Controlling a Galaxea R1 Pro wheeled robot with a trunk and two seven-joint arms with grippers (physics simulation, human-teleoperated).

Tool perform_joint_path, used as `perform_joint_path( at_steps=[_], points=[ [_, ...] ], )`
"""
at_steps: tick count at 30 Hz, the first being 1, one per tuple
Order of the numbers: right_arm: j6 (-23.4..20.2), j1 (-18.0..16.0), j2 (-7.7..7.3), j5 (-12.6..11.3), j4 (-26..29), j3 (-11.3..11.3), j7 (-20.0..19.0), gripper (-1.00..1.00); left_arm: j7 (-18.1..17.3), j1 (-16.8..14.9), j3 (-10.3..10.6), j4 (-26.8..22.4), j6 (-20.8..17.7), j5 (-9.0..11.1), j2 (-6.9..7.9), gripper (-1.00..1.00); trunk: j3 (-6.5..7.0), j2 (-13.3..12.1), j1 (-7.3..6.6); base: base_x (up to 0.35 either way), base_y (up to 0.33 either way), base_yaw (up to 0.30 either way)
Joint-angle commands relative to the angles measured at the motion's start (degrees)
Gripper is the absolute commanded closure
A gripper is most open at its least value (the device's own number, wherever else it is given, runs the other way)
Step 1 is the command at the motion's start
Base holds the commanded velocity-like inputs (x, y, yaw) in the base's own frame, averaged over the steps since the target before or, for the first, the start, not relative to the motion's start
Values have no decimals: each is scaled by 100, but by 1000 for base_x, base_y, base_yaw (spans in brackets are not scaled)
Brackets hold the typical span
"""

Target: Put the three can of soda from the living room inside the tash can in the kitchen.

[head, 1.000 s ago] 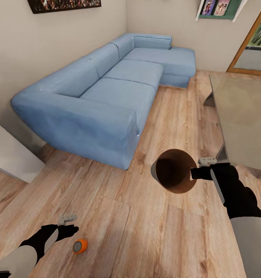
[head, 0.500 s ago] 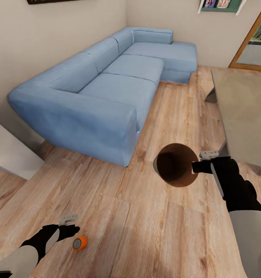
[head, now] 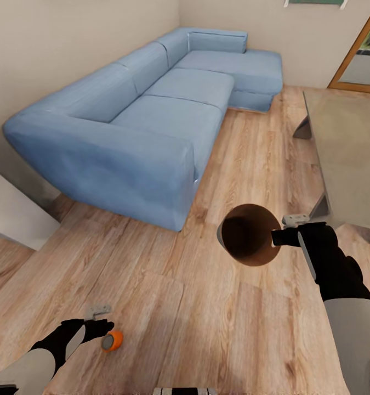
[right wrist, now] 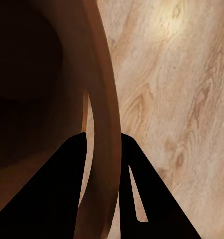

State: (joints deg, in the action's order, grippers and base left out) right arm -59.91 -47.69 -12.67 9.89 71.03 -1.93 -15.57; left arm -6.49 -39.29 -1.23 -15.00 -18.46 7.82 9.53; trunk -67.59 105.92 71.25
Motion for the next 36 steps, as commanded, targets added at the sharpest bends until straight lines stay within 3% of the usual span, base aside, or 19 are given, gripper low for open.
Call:
perform_joint_path(
  at_steps=[1,8,14,36],
  points=[
    [-9,-3,1,-119,2,-1,-33,100,0,0,0,1,0,0,-1,-100,-27,42,22,0,0,0],
    [-9,-4,1,-119,-1,10,-33,100,0,0,0,1,0,0,-3,-100,-216,323,176,0,0,0],
    [-9,-3,1,-119,-1,152,-33,100,3,0,0,4,0,0,-3,-100,-378,563,307,0,0,0],
    [-9,-420,-2,-107,16,188,-33,100,6,0,0,3,0,0,-3,-100,-428,563,307,0,0,0]
  ],
)
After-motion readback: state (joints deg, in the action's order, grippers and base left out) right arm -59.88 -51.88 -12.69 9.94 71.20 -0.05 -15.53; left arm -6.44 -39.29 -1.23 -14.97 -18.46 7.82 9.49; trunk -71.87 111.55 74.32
